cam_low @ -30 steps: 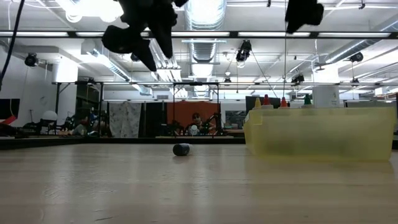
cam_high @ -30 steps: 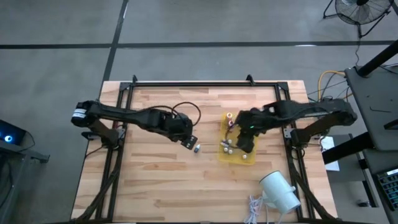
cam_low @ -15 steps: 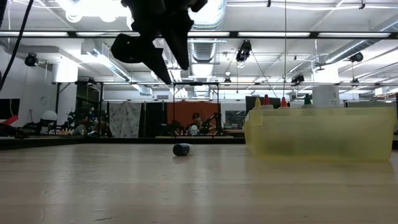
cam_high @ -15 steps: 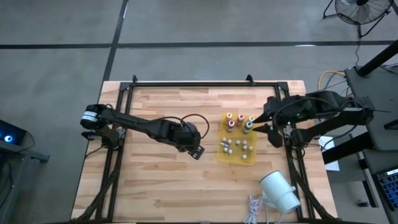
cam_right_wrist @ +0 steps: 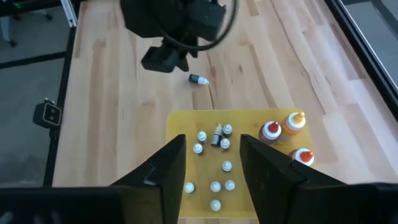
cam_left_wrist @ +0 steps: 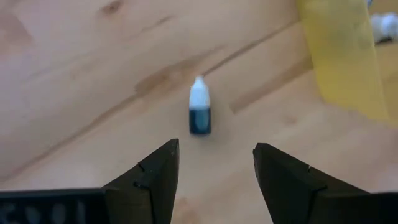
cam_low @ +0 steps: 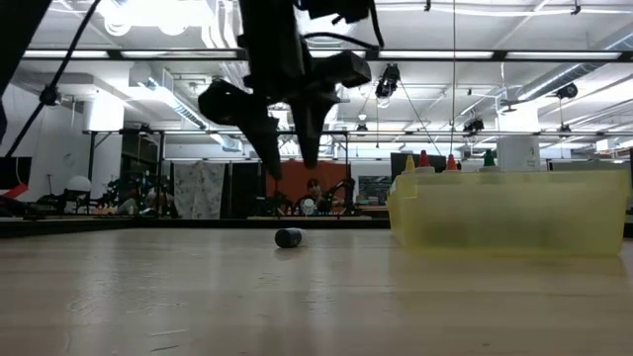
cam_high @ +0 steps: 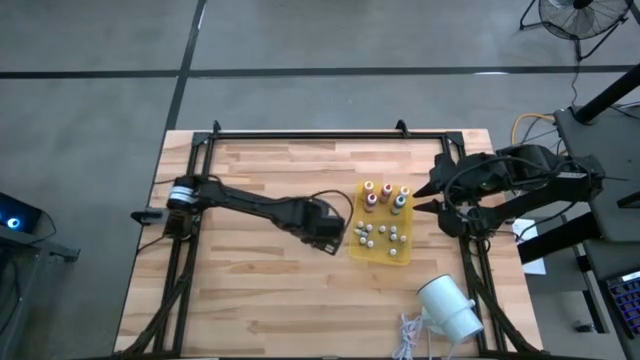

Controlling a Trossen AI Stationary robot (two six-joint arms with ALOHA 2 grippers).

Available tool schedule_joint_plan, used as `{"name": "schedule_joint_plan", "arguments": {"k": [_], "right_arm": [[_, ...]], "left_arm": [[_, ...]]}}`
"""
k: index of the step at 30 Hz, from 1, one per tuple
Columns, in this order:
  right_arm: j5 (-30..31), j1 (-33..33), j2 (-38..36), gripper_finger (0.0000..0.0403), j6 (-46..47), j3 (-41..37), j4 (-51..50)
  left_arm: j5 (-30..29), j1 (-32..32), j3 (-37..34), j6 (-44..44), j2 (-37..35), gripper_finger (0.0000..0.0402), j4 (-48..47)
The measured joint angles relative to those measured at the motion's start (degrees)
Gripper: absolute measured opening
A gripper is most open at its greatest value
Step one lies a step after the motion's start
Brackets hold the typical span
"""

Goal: Pick & Place food coloring
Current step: Put the small dark blue food coloring bottle into the yellow bin

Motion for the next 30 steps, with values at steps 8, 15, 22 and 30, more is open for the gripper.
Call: {"name": "schedule_joint_plan", "arguments": {"k": [8, 15, 22, 30], "right_arm": [[0.02, 0.0, 0.2, 0.0131, -0.63, -0.02, -0.11], [0.09, 0.0, 0.35, 0.0124, -0.41, -0.15, -0.13], [0.52, 0.0, 0.48, 0.0122, -0.29, -0.49, -0.05], [1.68, 0.0, 0.5, 0.0116, 1.12, -1.18, -0.01]], "left_arm": [[4.74, 3.67, 4.02, 1.97, 4.45, 0.0178, -0.11], [6.1, 3.81, 1.73, 2.35, 5.29, 0.0178, -0.8], [5.99, 4.07, -0.93, 2.78, 5.78, 0.0178, 1.43], [6.13, 4.48, -1.76, 2.94, 6.25, 0.0178, 3.7]]}}
